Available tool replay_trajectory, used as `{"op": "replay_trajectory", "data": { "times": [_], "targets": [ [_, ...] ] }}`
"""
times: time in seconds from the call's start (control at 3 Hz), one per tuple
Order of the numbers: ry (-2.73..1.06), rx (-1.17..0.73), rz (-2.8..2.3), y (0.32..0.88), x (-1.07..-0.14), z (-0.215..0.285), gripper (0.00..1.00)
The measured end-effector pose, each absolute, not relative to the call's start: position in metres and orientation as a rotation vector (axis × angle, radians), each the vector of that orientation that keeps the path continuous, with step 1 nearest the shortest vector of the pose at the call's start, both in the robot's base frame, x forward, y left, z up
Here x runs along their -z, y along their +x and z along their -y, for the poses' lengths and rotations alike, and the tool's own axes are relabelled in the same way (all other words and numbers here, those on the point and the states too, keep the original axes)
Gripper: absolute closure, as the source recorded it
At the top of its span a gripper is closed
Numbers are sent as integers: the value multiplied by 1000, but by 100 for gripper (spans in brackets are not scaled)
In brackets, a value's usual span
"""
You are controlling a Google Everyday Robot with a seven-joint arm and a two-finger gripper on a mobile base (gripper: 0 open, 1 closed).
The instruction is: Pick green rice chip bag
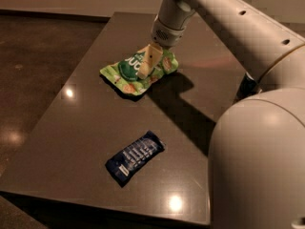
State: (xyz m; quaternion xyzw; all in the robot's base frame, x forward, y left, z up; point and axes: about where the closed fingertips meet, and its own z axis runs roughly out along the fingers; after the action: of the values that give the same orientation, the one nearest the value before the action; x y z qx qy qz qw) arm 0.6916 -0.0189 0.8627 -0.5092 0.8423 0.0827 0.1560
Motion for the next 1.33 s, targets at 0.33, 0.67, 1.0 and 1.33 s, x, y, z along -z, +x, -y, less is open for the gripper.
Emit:
{"op": "replay_trajectory", "data": {
  "times": [0.33, 0.67, 1.0, 1.33],
  "targets": [
    [-1479, -246, -2406, 692, -865, 16, 38],
    [-1495, -257, -2390, 688, -871, 15, 61],
    [-1509, -273, -2365, 684, -881, 16, 84],
    [-1537, -311, -2317, 675, -899, 15, 100]
  ]
}}
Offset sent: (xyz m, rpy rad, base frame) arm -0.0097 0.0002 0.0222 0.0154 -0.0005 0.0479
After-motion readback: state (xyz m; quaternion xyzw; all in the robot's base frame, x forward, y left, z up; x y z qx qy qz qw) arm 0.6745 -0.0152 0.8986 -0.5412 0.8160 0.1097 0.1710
